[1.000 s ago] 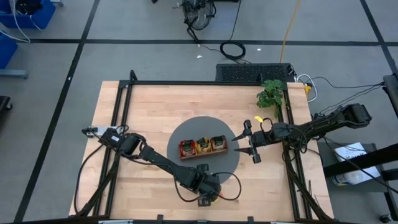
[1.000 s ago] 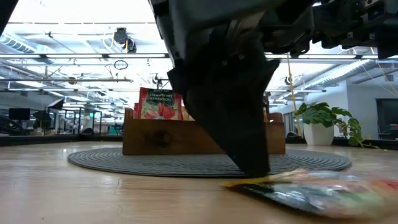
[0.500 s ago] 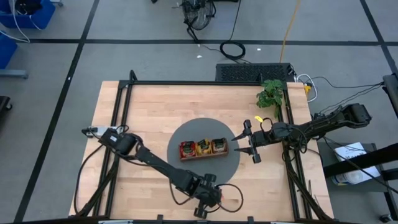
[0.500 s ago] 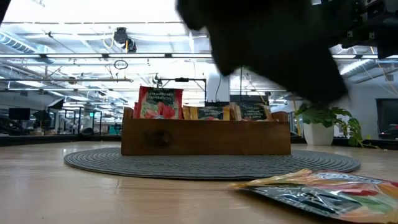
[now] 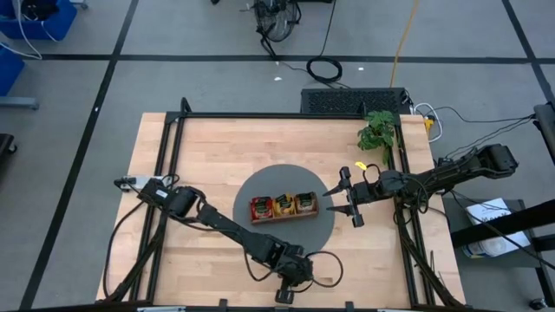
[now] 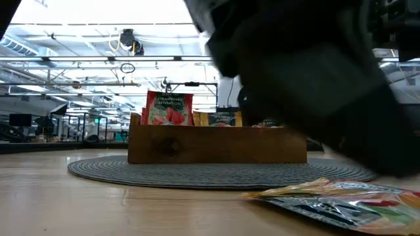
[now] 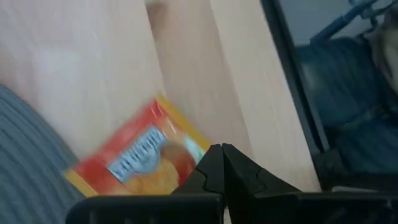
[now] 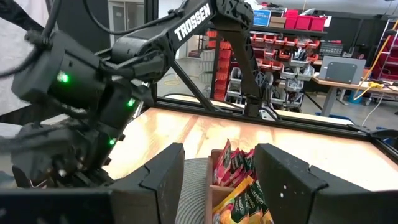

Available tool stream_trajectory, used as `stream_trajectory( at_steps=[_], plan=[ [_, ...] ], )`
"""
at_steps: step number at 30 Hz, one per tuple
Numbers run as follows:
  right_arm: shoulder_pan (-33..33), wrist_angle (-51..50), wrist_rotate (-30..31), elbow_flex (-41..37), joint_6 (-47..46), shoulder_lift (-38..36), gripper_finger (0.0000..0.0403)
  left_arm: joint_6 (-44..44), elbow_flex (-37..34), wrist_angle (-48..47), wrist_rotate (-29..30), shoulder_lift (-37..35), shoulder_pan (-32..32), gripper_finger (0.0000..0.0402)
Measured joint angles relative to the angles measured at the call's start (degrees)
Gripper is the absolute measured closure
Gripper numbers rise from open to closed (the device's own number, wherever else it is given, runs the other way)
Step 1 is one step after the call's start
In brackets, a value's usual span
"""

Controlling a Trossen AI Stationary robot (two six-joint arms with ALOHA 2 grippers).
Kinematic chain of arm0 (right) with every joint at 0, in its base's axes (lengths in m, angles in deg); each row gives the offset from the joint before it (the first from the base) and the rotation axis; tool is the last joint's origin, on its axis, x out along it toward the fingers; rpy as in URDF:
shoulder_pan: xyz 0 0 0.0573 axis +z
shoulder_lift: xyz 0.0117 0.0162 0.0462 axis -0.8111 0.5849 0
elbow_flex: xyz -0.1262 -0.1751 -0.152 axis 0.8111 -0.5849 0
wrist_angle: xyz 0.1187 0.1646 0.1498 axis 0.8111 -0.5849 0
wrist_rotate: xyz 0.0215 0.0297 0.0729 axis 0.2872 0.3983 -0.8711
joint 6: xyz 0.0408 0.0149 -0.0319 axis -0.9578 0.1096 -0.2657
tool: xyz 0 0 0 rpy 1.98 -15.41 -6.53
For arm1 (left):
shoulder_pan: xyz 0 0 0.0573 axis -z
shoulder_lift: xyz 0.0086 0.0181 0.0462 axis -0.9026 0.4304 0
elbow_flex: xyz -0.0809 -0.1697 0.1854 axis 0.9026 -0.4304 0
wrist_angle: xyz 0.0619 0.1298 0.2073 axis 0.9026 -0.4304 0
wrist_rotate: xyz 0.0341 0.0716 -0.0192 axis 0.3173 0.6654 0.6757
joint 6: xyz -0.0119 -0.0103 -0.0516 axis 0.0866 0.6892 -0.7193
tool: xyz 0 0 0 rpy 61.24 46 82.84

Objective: Pick & Place Tea
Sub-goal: Put the yellow tea bag into the middle section of the wooden organizer

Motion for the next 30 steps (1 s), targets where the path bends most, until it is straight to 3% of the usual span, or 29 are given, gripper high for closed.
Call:
stream_trajectory(
  at_steps=[19, 27, 30],
  plan=[
    [0.00, -0.04, -0.07, 0.00, -0.05, -0.02, 0.0222, -14.54, 0.23, -17.44, -2.00, -0.47, 1.85, 0.0401],
    [0.00, 0.19, -0.15, -0.02, -0.05, -0.02, 0.0222, -7.31, -0.12, -12.83, 10.47, -2.21, 2.47, 0.0401],
    [0.00, 0.20, -0.15, -0.02, -0.05, -0.02, 0.0222, -6.06, -0.03, -9.45, 9.45, -1.51, 0.92, 0.0401]
  ],
)
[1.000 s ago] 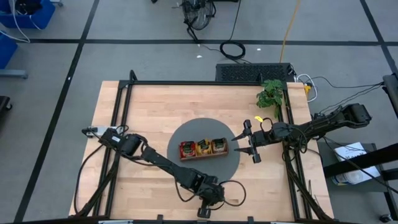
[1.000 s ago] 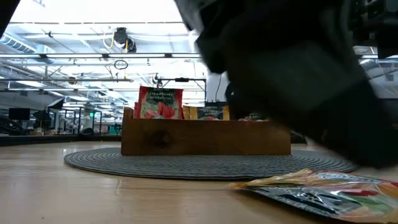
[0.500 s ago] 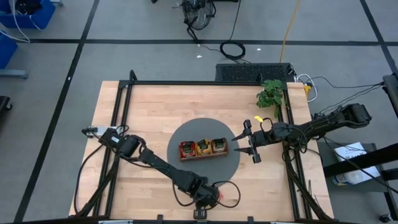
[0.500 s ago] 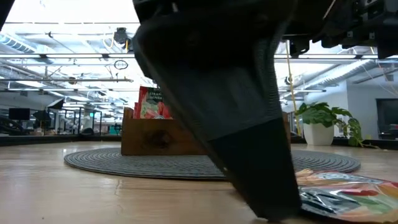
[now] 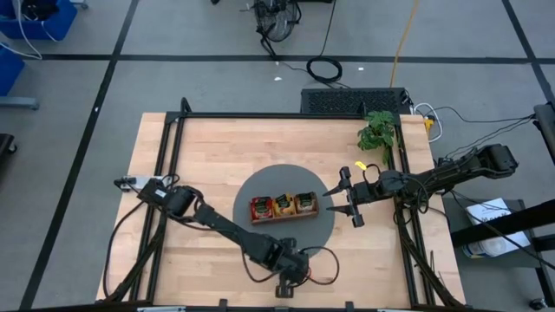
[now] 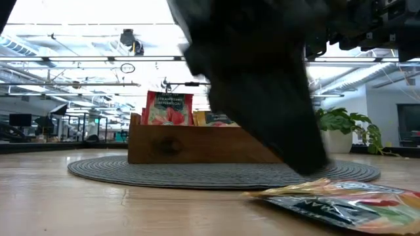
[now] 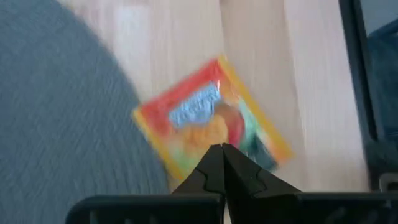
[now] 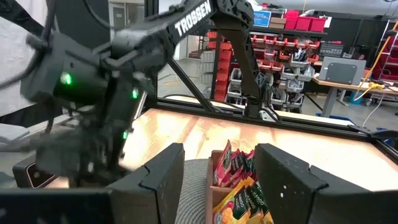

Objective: Pick & Place Tea
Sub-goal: Put the yellow tea bag into the middle section of the wooden organizer

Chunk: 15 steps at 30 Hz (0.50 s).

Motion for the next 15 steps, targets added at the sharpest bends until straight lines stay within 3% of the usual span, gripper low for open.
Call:
stream_trajectory(
  at_steps=[7, 15],
  plan=[
    [0.00, -0.19, -0.02, -0.06, 0.04, -0.07, 0.0222, 3.86, 0.01, 5.55, -4.20, 1.30, -1.54, 0.0401],
    [0.00, -0.48, -0.04, -0.04, 0.02, -0.13, 0.0222, -2.44, 0.23, 1.54, -12.25, 2.73, -2.13, 0.0401]
  ],
)
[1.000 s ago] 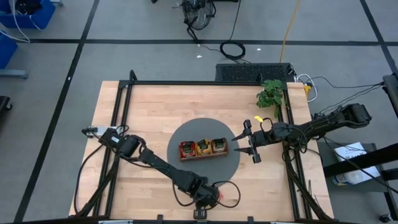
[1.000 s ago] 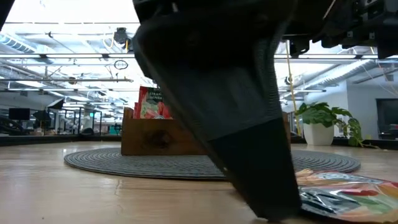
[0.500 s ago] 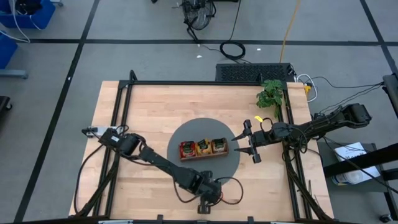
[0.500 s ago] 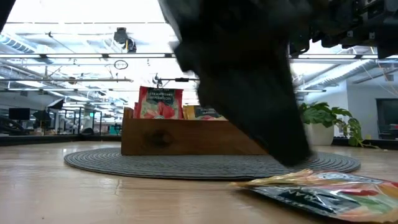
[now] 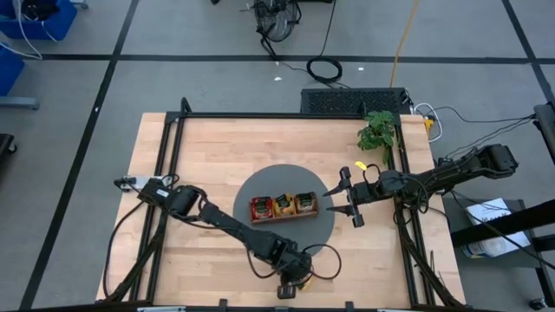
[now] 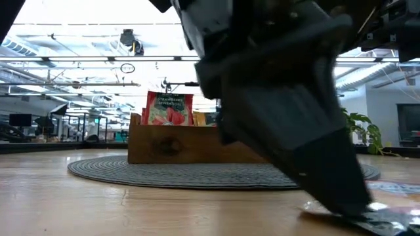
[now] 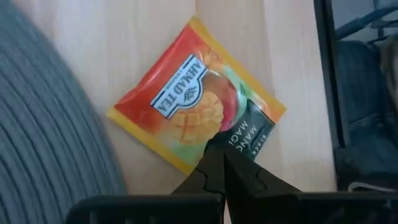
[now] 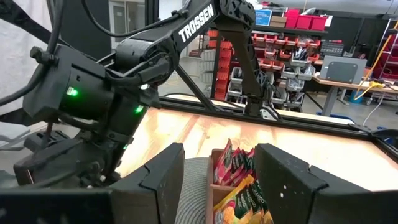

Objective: Pick & Place Tea
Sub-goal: Put the yellow tea bag into the middle section of the wooden organizer

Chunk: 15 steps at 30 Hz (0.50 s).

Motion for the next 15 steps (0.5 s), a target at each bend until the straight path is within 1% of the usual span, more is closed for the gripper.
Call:
stream_trajectory(
  at_steps=[4, 11, 15],
  plan=[
    [0.00, 0.02, 0.00, 0.00, 0.00, 0.00, 0.0222, -2.77, 0.11, -4.22, -1.17, -0.13, 0.30, 0.0401],
    [0.00, 0.02, 0.00, 0.00, 0.00, 0.00, 0.0222, -2.98, 0.13, -13.60, -2.04, -0.20, 1.05, 0.0401],
    [0.00, 0.01, 0.00, 0.00, 0.00, 0.00, 0.0222, -3.88, 0.07, -20.61, -0.31, -1.05, 1.59, 0.0401]
  ],
)
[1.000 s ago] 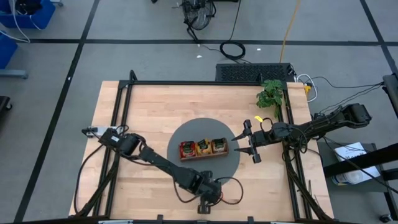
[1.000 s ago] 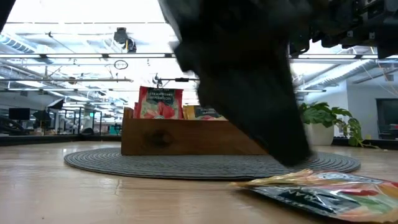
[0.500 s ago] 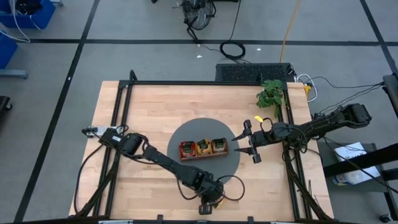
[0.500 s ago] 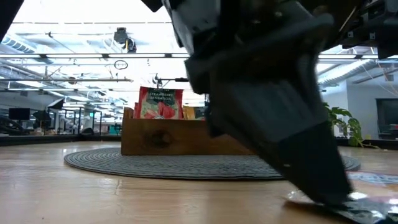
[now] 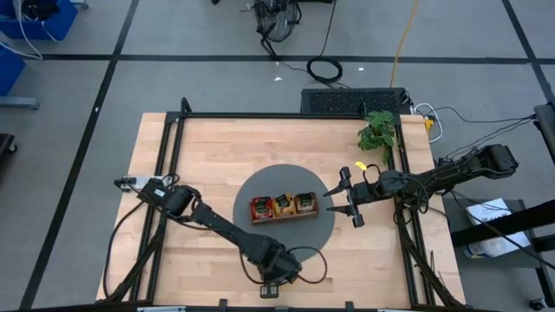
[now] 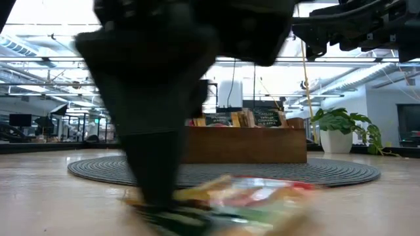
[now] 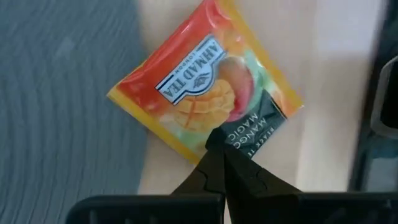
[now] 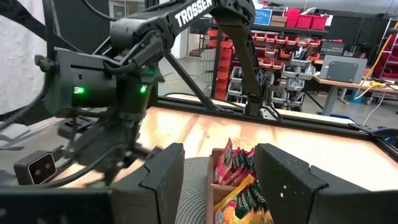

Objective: Pick & Place Tea
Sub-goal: Put the yellow tea bag into the middle section of the wooden organizer

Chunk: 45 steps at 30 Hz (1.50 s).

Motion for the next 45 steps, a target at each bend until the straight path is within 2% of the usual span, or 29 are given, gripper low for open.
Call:
stream_trajectory(
  at_steps=[5, 13, 18, 20, 23, 25, 28, 32, 36, 40, 45],
  plan=[
    [0.00, -0.14, -0.02, 0.00, 0.00, 0.00, 0.0222, -5.13, -0.25, -12.21, 7.01, -2.61, 0.79, 0.0401],
    [0.02, 0.03, -0.02, 0.00, -0.17, -0.02, 0.0222, -13.55, -0.46, -30.92, 24.84, -6.48, 2.44, 0.0401],
    [0.02, 0.01, -0.02, 0.00, -0.17, -0.02, 0.0222, -17.07, -0.47, -30.10, 29.51, -7.50, 3.39, 0.0400],
    [0.01, 0.01, -0.02, 0.00, -0.17, -0.02, 0.0222, -20.27, -0.37, -27.99, 29.29, -7.85, 3.80, 0.0393],
    [0.02, -0.01, -0.02, 0.00, -0.17, -0.02, 0.0222, -22.80, -0.40, -22.73, 22.44, -7.64, 3.77, 0.0368],
    [0.02, -0.01, -0.02, 0.00, -0.17, -0.02, 0.0222, -25.19, -0.37, -20.72, 17.85, -7.68, 3.15, 0.0338],
    [0.01, -0.01, -0.02, 0.00, -0.17, -0.01, 0.0222, -28.29, -0.37, -19.39, 14.93, -7.72, 2.68, 0.0280],
    [0.00, 0.01, -0.02, 0.01, -0.17, -0.01, 0.0222, -27.15, -0.35, -15.73, 15.11, -7.70, 2.83, 0.0191],
    [0.01, -0.01, -0.02, 0.02, -0.17, -0.02, 0.0222, -27.91, -0.35, -15.28, 17.76, -6.69, 2.90, 0.0122],
    [0.00, -0.04, -0.02, 0.07, -0.17, -0.02, 0.0222, -28.98, -0.51, -14.05, 17.62, -5.22, 2.92, 0.0079],
    [0.02, 0.04, -0.04, 0.09, -0.20, -0.02, 0.0222, -29.30, -0.50, -12.92, 17.28, -3.67, 2.85, 0.0056]
  ],
)
